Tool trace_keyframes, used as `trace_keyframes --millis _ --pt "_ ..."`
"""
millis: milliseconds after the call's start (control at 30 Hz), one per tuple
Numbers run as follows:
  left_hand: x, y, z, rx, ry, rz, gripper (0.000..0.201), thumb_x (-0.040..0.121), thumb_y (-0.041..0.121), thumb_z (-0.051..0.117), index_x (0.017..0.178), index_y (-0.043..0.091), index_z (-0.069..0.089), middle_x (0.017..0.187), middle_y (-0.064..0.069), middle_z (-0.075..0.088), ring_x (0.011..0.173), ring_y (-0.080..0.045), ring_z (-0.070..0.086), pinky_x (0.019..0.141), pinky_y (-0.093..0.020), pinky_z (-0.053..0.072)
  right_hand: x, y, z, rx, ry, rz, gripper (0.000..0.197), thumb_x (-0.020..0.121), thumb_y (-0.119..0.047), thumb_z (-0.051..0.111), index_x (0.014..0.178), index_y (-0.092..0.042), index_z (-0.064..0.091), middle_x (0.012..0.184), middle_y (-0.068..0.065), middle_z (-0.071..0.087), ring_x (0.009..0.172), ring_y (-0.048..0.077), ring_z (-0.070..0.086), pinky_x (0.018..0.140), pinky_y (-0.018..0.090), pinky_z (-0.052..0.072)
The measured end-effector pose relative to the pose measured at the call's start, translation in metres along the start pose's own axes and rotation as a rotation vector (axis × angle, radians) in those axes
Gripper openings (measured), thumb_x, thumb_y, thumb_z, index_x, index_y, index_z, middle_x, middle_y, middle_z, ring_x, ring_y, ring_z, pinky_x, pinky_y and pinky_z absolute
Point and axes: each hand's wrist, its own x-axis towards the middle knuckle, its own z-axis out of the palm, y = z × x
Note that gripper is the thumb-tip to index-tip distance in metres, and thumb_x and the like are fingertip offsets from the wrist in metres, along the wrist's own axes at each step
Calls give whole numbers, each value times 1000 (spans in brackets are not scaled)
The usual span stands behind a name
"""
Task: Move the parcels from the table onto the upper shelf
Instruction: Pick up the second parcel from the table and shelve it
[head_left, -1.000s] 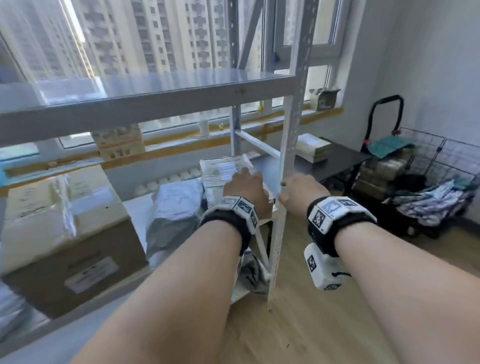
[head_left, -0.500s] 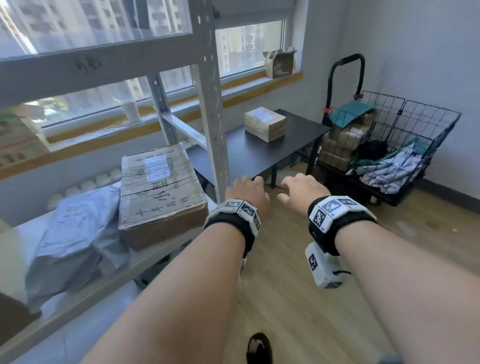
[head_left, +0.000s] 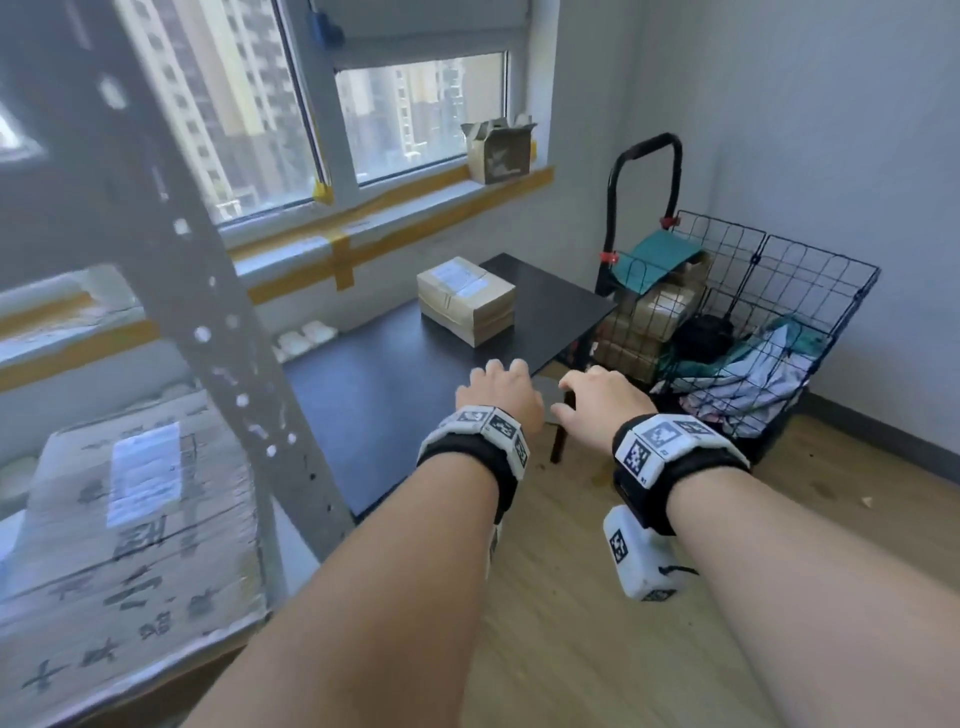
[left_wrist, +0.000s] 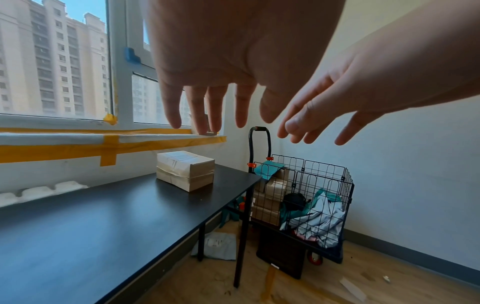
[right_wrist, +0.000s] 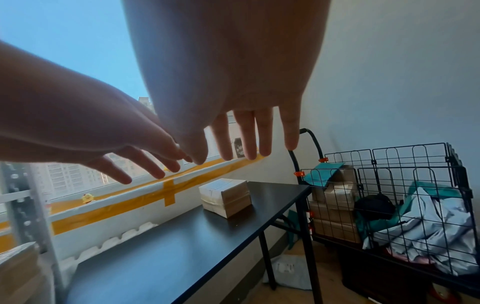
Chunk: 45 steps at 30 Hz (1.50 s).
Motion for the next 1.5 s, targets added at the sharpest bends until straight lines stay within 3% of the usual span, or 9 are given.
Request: trace_keyframes --millis 233,433,600,933,1066,1233,1333,1499 --pt "95 32 9 -10 -4 -58 42 97 36 41 134 16 46 137 -10 48 129 -30 43 101 -44 38 94 49 -13 22 -23 -18 47 94 -41 44 136 -22 52 135 9 52 125 28 49 90 38 45" --pt "212 70 6 -40 35 -163 38 96 33 39 127 13 50 132 -12 51 125 -31 47 99 -45 42 218 104 -41 54 -49 -109 47 95 -41 44 138 -22 50 137 8 51 124 27 50 94 39 46" --pt "282 74 11 -56 22 -294 41 96 34 38 130 13 48 133 -13 51 125 -33 47 101 -46 42 302 123 -50 69 -115 -208 48 95 -39 43 139 -21 49 139 8 49 125 27 49 96 40 46" --pt "387 -4 22 -158 78 -565 43 96 33 41 135 16 44 138 -10 45 129 -31 42 95 -42 43 442 73 -19 49 -219 -358 48 97 -39 42 141 -19 47 141 9 48 127 28 48 99 40 44" --pt "428 -47 22 -192 61 -625 44 97 33 41 136 15 42 141 -11 42 131 -32 38 100 -45 41 496 43 -4 40 -255 -363 48 97 -39 43 141 -19 47 141 8 49 128 27 49 100 40 44" --pt "460 -91 25 -254 63 -701 45 97 25 44 138 8 38 138 -17 40 125 -36 42 102 -40 37 544 14 20 33 -308 -359 49 97 -39 43 141 -19 46 142 7 50 129 26 49 102 40 44" --pt "468 -104 35 -357 71 -777 51 96 23 44 142 7 30 136 -18 40 122 -36 44 96 -39 40 561 6 34 29 -357 -352 52 96 -39 43 144 -18 43 144 7 51 129 26 50 103 41 44" --pt "476 -117 49 -508 120 -897 72 97 27 46 155 8 8 148 -18 35 128 -36 46 97 -42 42 580 -7 55 144 -458 -309 58 98 -41 40 149 -12 37 143 10 53 128 29 52 101 39 43"
